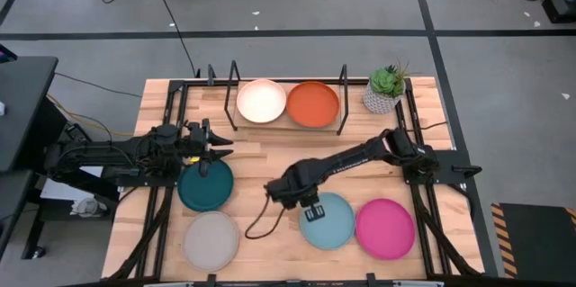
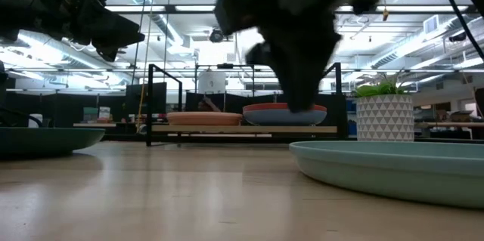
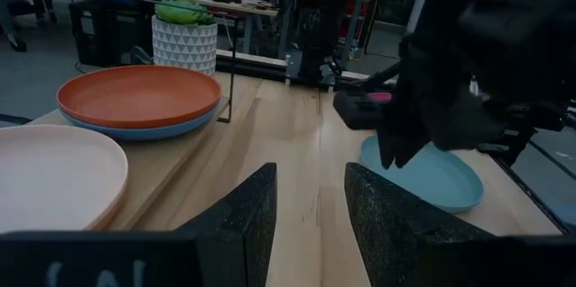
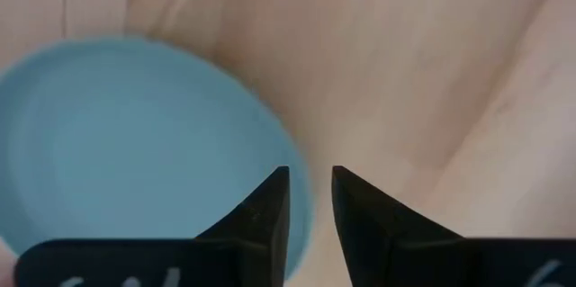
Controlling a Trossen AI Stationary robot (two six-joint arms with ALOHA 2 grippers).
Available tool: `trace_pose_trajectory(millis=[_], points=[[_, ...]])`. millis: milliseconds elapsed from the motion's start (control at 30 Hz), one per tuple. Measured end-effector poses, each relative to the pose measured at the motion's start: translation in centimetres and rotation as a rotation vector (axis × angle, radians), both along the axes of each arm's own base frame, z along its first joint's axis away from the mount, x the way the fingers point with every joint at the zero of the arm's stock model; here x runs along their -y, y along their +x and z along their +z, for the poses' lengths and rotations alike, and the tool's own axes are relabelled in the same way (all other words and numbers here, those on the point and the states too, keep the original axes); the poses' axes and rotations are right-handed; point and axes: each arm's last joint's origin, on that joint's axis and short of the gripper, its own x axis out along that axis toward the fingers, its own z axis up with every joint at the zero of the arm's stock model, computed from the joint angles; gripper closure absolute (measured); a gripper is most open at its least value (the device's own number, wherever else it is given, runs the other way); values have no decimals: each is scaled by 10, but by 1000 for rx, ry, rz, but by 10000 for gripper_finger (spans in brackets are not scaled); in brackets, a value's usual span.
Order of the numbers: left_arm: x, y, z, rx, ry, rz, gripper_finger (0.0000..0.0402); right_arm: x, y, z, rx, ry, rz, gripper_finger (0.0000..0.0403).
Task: Place and stack plates onto a shelf
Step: Stack the light blue plate on top of the light orange plate on the shelf
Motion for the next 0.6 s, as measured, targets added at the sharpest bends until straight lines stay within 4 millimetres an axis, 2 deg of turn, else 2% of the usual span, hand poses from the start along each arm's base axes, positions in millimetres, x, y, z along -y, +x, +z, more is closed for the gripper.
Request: trace_pose_trajectory(millis=[167, 367, 467, 600], points=[[0, 0, 0, 0, 1, 0, 260, -15, -10, -9, -56, 7, 13, 289], [0, 0, 0, 1, 1, 0, 260, -33, -14, -12, -36, 22, 40, 295], [0, 0, 0, 1, 1, 0, 260, -34, -18, -22, -64, 31, 21, 297], [0, 0, 0, 1, 1, 0, 260, -24, -25, -39, -119, 0, -8, 297]])
